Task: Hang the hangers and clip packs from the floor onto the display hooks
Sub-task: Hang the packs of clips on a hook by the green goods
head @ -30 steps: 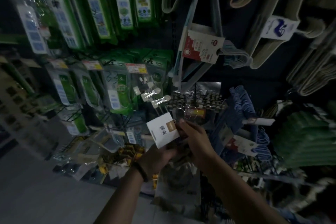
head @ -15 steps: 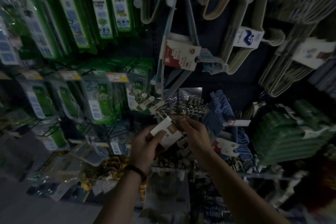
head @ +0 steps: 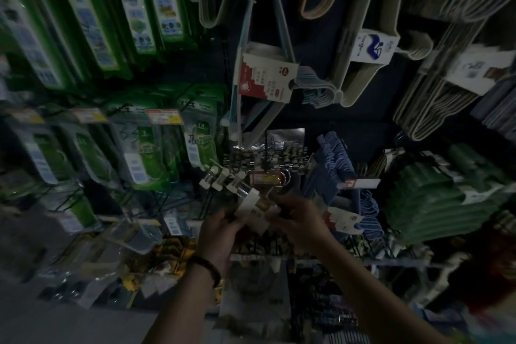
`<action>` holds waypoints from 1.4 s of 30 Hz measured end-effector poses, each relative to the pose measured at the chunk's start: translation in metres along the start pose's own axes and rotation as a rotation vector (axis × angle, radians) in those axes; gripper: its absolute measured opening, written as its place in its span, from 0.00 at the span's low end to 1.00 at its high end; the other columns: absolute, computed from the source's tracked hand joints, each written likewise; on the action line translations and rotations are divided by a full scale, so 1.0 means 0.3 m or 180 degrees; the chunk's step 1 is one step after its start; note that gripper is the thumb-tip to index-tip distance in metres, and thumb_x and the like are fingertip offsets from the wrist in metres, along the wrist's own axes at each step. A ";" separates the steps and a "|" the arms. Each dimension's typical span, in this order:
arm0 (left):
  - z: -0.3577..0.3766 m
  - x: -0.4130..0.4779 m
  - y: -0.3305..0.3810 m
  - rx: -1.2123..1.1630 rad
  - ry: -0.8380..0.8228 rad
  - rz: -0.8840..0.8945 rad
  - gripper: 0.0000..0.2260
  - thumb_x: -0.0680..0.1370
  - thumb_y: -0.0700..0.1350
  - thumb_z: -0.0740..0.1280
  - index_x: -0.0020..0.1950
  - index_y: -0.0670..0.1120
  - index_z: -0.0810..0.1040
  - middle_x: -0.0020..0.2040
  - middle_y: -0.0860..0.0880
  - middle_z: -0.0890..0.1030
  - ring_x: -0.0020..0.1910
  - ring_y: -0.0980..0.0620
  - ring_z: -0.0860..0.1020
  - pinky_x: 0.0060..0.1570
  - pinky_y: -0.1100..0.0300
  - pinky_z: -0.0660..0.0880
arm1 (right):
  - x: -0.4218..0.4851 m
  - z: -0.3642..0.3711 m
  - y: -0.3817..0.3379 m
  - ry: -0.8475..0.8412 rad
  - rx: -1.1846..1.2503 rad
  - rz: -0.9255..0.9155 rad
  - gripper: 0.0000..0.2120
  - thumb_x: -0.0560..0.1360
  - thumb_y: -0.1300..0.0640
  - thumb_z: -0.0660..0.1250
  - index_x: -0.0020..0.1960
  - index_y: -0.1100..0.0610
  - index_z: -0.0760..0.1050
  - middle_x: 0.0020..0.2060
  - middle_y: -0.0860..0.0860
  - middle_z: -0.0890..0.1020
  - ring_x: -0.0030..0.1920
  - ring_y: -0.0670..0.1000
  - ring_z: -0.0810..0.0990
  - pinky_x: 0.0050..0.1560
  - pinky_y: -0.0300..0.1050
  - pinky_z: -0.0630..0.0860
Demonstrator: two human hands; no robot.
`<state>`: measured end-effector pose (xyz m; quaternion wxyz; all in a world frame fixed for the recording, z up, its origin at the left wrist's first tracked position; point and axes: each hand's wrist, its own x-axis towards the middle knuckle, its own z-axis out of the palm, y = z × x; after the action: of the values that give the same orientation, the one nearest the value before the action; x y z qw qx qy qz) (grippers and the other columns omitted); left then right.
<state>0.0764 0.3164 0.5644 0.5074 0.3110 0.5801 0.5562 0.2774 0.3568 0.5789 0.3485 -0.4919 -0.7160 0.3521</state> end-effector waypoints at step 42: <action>0.173 0.282 0.276 0.2849 0.0361 0.1942 0.04 0.79 0.52 0.75 0.52 0.54 0.87 0.47 0.53 0.85 0.48 0.52 0.81 0.52 0.54 0.80 | 0.471 -0.074 0.309 -0.0293 -0.2810 -0.1536 0.21 0.81 0.40 0.58 0.70 0.40 0.79 0.61 0.54 0.86 0.56 0.60 0.86 0.51 0.55 0.84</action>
<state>0.0835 0.4273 0.6303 0.1088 0.6204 0.6701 0.3929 0.3001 0.5194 0.5330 0.1468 -0.3969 -0.9045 -0.0534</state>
